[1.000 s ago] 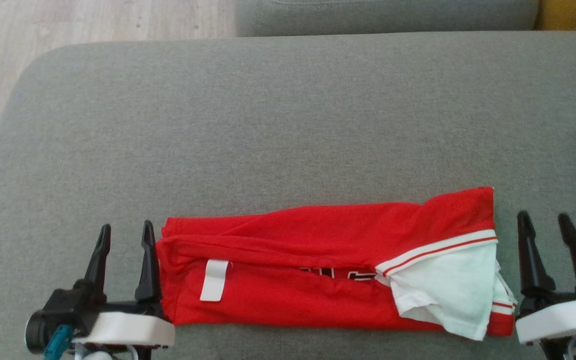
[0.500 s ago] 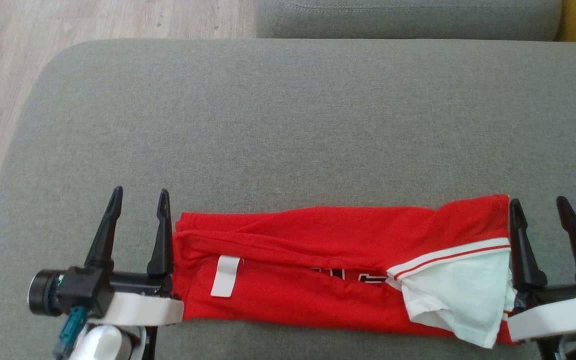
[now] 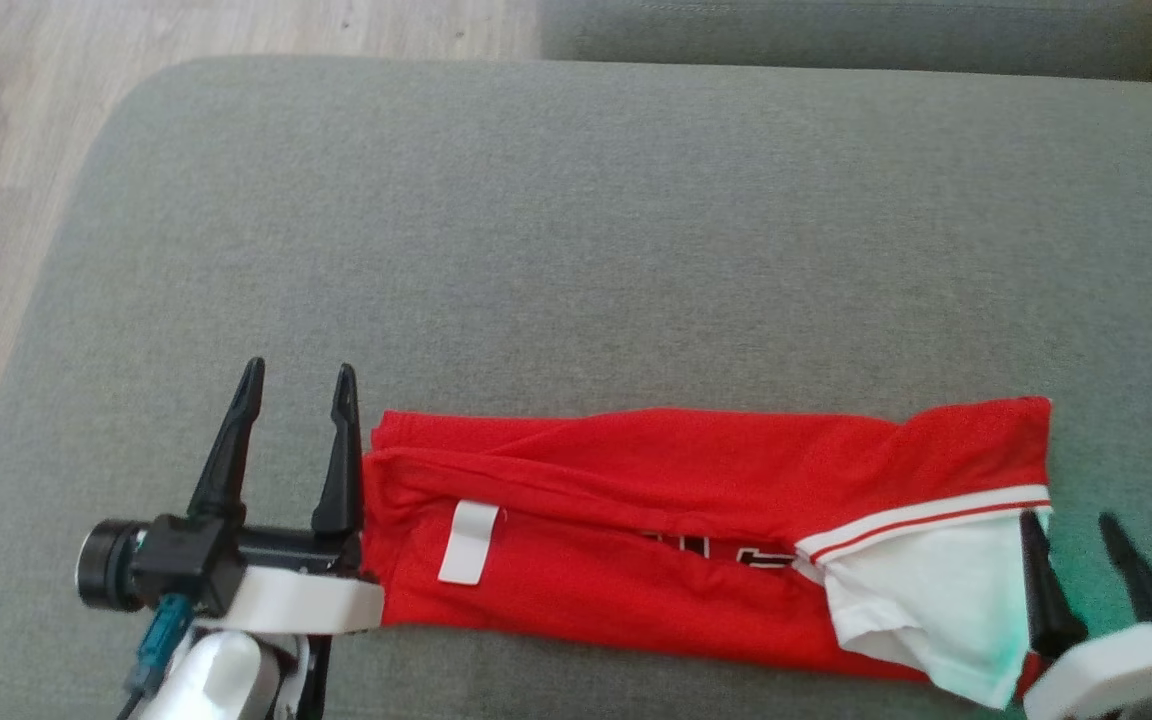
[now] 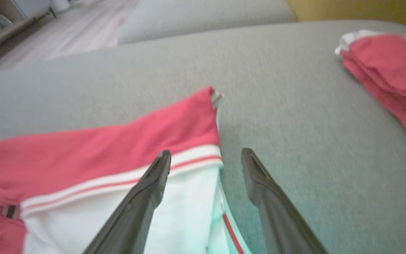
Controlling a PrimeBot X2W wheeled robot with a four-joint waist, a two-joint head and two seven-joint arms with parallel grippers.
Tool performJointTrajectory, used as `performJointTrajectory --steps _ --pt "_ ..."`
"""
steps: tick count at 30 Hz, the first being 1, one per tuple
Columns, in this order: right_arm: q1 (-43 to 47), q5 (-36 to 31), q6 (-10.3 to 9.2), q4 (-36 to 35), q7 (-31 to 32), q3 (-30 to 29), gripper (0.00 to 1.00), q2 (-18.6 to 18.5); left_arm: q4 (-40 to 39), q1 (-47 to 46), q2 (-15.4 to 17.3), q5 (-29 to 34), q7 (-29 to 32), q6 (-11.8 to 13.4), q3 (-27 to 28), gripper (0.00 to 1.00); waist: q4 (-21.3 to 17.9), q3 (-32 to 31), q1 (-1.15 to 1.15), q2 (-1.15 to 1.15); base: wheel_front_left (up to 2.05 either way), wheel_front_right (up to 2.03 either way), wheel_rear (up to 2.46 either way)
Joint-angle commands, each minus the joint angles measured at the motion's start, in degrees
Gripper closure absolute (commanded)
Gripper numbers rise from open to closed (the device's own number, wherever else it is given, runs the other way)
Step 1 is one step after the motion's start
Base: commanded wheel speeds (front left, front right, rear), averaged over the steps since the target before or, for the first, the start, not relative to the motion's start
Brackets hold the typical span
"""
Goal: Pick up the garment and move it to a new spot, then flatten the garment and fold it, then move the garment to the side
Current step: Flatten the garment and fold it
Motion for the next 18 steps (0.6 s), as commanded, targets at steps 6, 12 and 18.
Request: performJointTrajectory --steps 6,12,18 --pt "-4.55 2.54 -0.04 11.62 -1.64 1.00 0.00 -3.83 -1.62 -3.81 -0.75 1.38 -0.68 -0.96 2.36 0.00 1.72 1.23 0.00 0.00 0.00 0.00 0.00" --pt "-7.20 7.22 -0.04 20.06 6.80 4.68 0.28 -3.62 -1.50 -3.46 -2.43 2.23 -0.70 -2.27 3.63 0.00 2.52 1.51 0.00 0.00 0.00 0.00 0.00" --pt "-6.59 10.91 -0.04 16.24 11.20 6.67 1.00 -3.92 -1.46 -2.51 -3.29 2.96 -0.70 -2.94 5.30 0.00 2.45 1.25 0.00 0.00 0.00 0.00 0.00"
